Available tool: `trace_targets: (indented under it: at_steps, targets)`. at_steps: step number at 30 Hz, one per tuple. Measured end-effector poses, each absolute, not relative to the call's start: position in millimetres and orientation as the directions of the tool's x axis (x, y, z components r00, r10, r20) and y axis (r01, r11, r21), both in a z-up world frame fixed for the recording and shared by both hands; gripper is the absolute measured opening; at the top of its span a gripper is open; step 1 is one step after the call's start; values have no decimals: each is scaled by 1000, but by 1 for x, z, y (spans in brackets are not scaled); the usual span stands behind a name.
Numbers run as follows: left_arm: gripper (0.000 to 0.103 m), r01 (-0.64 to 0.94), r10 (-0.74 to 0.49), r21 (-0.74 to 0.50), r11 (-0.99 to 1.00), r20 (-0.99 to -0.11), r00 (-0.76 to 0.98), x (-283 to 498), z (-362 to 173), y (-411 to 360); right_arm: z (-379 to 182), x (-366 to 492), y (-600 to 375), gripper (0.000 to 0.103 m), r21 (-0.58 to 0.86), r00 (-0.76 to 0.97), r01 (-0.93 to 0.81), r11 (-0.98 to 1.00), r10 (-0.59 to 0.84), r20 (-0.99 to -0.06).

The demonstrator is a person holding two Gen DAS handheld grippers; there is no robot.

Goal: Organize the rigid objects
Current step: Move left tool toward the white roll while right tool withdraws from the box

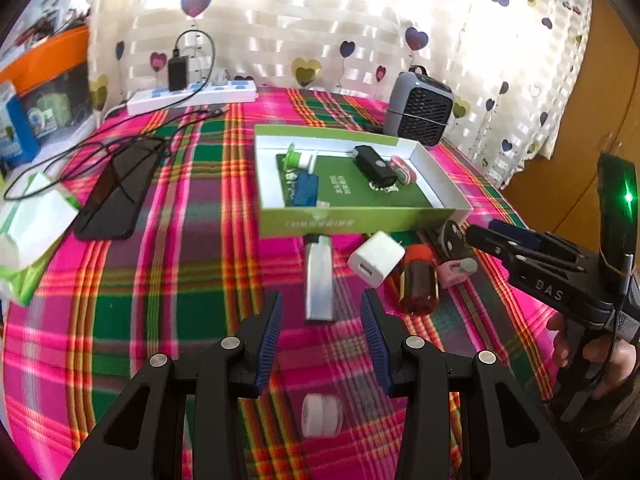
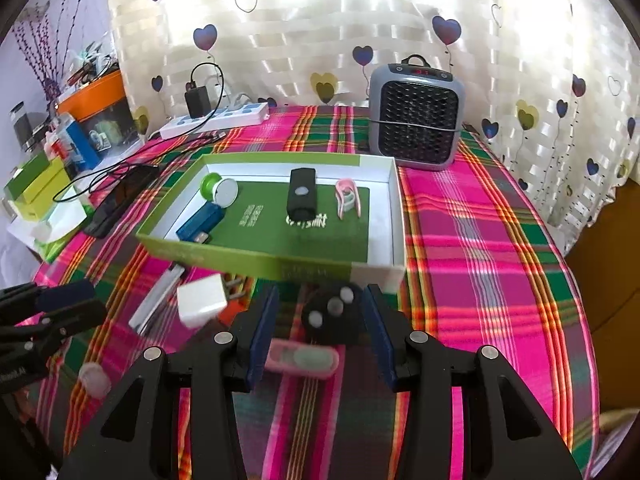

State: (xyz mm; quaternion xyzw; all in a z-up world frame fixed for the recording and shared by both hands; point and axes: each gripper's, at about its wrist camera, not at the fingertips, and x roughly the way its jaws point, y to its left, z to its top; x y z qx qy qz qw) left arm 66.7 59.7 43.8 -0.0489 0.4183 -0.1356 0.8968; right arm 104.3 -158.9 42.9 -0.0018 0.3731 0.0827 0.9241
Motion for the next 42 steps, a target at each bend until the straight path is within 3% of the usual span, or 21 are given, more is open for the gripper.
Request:
trace_targets:
  at_steps: [26, 42]
  targets:
    - [39, 282, -347, -223, 933, -761, 548, 23, 14, 65, 17, 66, -161, 45, 92, 671, -136, 986, 160, -724]
    - [39, 248, -293, -180, 952, -771, 565, 28, 5, 68, 12, 77, -155, 46, 145, 649, -114, 983, 184, -738]
